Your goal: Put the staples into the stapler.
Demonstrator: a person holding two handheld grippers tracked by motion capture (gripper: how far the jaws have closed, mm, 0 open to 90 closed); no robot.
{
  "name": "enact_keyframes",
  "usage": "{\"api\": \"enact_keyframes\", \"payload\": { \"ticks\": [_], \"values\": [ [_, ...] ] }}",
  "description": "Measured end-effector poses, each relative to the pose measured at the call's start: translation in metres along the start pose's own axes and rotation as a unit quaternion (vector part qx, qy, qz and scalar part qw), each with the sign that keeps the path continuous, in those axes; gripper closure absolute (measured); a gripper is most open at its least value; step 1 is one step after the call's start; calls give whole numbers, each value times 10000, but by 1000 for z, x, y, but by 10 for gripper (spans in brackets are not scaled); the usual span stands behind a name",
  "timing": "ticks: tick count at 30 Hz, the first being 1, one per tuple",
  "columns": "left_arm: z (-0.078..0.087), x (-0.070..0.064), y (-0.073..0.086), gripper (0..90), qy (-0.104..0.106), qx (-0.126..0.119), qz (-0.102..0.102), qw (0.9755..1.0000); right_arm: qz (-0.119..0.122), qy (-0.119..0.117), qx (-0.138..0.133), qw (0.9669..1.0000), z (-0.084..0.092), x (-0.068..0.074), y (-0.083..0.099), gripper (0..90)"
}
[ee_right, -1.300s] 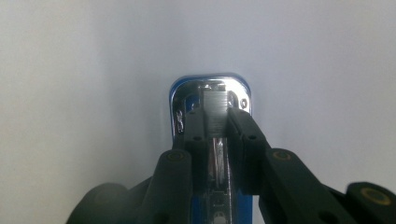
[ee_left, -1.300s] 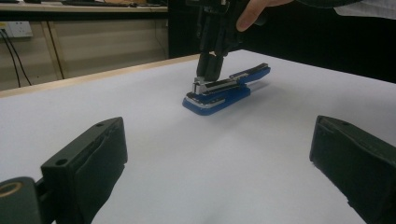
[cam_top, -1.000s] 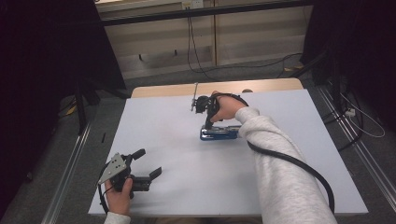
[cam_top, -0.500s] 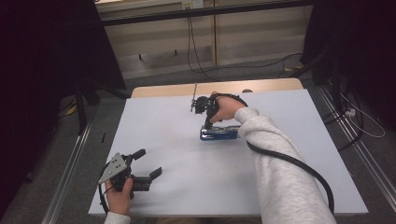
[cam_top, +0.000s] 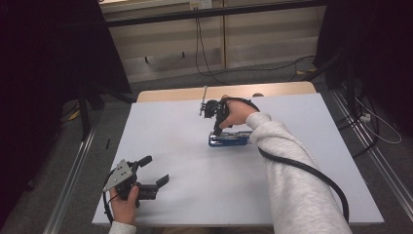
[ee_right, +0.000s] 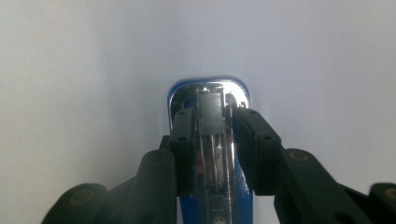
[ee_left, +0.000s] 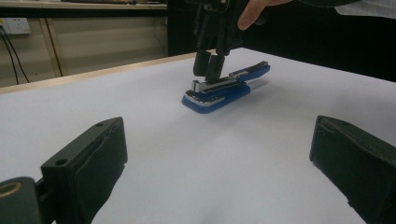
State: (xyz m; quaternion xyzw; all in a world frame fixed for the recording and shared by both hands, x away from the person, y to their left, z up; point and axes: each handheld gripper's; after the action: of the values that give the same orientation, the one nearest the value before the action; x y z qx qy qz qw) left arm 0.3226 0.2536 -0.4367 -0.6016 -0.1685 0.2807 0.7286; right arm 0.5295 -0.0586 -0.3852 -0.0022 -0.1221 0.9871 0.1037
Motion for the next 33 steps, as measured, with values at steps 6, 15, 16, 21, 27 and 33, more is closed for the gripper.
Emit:
{"api": "enact_keyframes", "payload": {
  "ticks": [6,15,16,21,27,33],
  "values": [
    [0,1,0,40,-1,15,30,10000,-137,-11,-223,9997,6,1,3,586],
    [-4,3,-2,40,-20,25,112,9999,-578,28,-728,9957,15,3,23,399],
    [-5,3,-2,40,-14,42,107,9999,-622,56,-771,9951,15,3,25,371],
    [-10,2,-4,40,54,123,92,9999,-735,156,-833,9937,19,3,38,297],
    [-16,1,-7,40,123,147,81,9998,-802,219,-822,9931,24,3,54,234],
    [-21,0,-8,40,237,229,104,9994,-987,223,-979,9900,25,5,73,184]
  ]
}}
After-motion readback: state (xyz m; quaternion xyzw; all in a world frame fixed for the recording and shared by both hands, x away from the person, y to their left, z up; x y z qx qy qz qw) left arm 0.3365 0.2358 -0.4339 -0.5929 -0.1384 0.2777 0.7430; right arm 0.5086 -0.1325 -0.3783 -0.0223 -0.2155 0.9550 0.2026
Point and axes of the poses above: each handheld gripper's, and its own axes: z roughly backward along the jaws, y roughly out of its underside, x roughly to its left, and after that the axes turned 1 degree about z, right-handed
